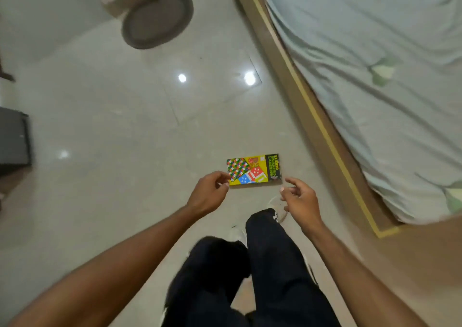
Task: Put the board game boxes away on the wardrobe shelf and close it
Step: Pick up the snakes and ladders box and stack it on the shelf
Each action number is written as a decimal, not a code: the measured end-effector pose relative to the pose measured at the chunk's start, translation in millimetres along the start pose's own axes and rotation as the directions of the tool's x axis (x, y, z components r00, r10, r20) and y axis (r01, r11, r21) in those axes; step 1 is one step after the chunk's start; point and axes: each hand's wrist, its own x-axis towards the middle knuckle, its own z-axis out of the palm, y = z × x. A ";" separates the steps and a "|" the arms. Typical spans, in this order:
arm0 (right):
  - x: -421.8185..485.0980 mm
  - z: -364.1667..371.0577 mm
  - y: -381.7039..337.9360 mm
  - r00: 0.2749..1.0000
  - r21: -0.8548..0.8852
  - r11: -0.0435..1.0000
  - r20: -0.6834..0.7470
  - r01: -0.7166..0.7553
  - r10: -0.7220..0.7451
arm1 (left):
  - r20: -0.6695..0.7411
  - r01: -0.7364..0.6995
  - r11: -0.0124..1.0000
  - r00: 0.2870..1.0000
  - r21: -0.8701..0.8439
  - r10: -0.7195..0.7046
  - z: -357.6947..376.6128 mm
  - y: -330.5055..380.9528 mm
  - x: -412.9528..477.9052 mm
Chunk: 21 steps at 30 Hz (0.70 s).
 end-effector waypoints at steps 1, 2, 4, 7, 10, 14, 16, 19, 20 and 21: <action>21.4 11.0 10.9 1.000 0.012 1.000 -0.010 -0.027 0.027 | 0.019 -0.003 1.000 1.000 0.017 0.003 7.7 -5.6 30.6; 41.7 23.2 22.6 0.999 0.022 0.999 -0.012 -0.050 0.050 | 0.040 -0.008 0.999 0.999 0.034 0.007 15.0 -11.4 58.6; 94.6 55.4 54.1 0.995 0.027 0.995 -0.030 -0.097 0.097 | 0.094 -0.020 0.997 0.996 0.079 0.013 37.9 -30.9 127.7; 159.2 101.7 101.2 0.984 0.044 0.984 -0.036 -0.171 0.173 | 0.157 -0.025 0.987 0.988 0.156 0.001 73.6 -75.7 210.9; 231.0 157.2 173.2 0.958 0.055 0.960 -0.071 -0.276 0.279 | 0.277 -0.067 0.949 0.961 0.307 -0.022 119.5 -136.3 299.1; 302.4 218.5 260.0 0.901 0.105 0.911 -0.140 -0.398 0.410 | 0.425 -0.196 0.861 0.905 0.469 -0.025 170.3 -203.7 390.5; 329.4 245.6 295.8 0.882 0.142 0.897 -0.173 -0.419 0.439 | 0.455 -0.276 0.803 0.890 0.529 0.006 194.1 -229.4 427.6; 353.6 268.3 324.8 0.876 0.206 0.911 -0.264 -0.357 0.403 | 0.483 -0.392 0.703 0.872 0.593 0.079 223.6 -245.3 459.7; 359.5 275.4 331.9 0.869 0.244 0.914 -0.304 -0.323 0.389 | 0.506 -0.426 0.683 0.857 0.593 0.095 232.9 -248.1 469.2; 363.8 280.9 335.9 0.863 0.283 0.917 -0.344 -0.281 0.370 | 0.525 -0.441 0.686 0.845 0.579 0.100 238.9 -246.6 475.8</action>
